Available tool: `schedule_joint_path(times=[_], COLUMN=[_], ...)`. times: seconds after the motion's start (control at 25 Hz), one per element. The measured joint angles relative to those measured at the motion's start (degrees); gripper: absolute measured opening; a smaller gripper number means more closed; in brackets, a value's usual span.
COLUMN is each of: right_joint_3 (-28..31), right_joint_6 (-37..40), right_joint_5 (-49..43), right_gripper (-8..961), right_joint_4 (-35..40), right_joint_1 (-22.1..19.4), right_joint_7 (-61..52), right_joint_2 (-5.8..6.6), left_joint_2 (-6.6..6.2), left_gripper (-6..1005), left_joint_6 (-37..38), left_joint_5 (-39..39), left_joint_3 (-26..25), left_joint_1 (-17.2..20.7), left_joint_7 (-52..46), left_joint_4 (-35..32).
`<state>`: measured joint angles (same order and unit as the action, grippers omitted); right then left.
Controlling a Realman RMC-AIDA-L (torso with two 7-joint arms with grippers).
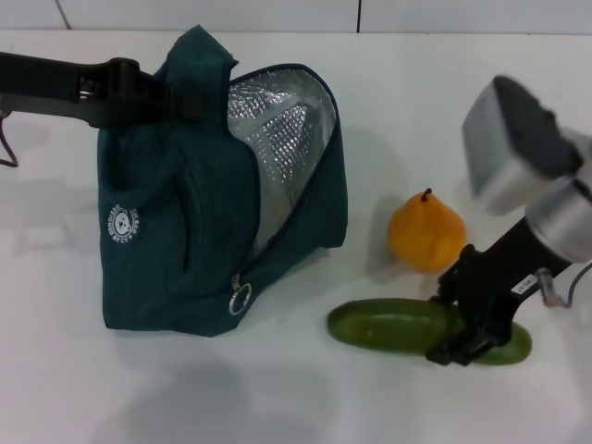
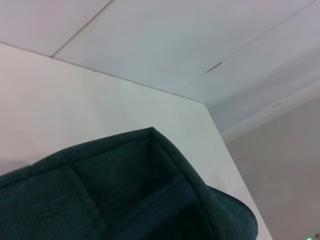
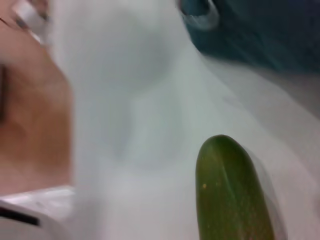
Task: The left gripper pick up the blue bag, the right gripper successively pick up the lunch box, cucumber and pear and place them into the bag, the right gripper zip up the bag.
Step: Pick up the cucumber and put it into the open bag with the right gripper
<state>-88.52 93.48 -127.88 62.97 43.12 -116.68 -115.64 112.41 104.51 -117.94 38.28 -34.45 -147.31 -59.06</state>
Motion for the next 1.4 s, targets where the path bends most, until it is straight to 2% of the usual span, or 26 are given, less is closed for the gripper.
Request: schedule_joint_path(times=[0.04,0.28,0.44,0.52,0.6,0.64,0.72,0.76,0.84,0.96,1.12,1.24,1.4], right_joint_3=[2.4,26.1,38.2,41.3,42.3,42.4,42.3,41.9,39.4,32.0,20.0,7.5,-4.5], right_joint_6=[1.9,12.7,14.8,14.7,13.7,13.0,10.4,8.6,5.5,1.0,-5.1,-9.7,-15.7], right_joint_5=[1.8,9.4,13.6,18.9,25.2,27.3,31.1,32.9,37.5,47.8,59.3,71.0,80.5], right_gripper=[561,560,560,560,560,560,560,561,561,561,570,584,602], right_joint_4=[0.1,-3.4,-10.4,-16.3,-22.5,-24.7,-28.1,-29.4,-32.7,-39.2,-42.6,-43.0,-40.8], right_joint_1=[0.1,0.0,-0.2,-0.3,-0.3,-0.3,-0.1,0.0,0.3,1.6,2.6,2.5,1.9], right_joint_7=[0.8,3.2,4.9,7.0,9.9,11.5,15.2,17.5,21.2,27.5,33.5,37.2,40.6], right_joint_2=[0.07,0.72,2.05,2.93,3.30,3.10,1.51,0.50,-0.23,-0.30,-0.47,-0.50,-0.59], left_joint_2=[0.00,0.00,0.00,0.00,0.06,0.09,0.19,0.21,0.29,0.46,0.40,0.27,0.11], left_gripper=[38,39,39,39,39,39,39,39,39,39,39,39,39], left_joint_6=[0.0,0.0,0.0,-0.1,-0.1,-0.1,-0.1,-0.1,-0.2,-0.4,-0.7,-0.8,-0.8], left_joint_5=[0.0,0.0,0.0,0.0,0.0,0.0,0.0,0.0,0.0,0.0,0.0,0.0,0.0], left_joint_3=[0.0,0.0,0.0,0.0,0.0,0.0,0.0,0.0,0.0,0.0,0.0,0.0,0.0], left_joint_1=[0.0,0.0,0.0,0.0,-0.1,-0.1,-0.1,-0.2,-0.5,-1.0,-1.3,-1.3,-1.0], left_joint_7=[0.0,0.0,0.0,0.0,0.0,0.0,0.0,0.0,0.0,0.0,0.3,0.5,0.7], left_joint_4=[0.0,0.0,0.0,0.0,0.0,0.0,0.0,0.0,0.0,0.1,1.1,1.6,1.6])
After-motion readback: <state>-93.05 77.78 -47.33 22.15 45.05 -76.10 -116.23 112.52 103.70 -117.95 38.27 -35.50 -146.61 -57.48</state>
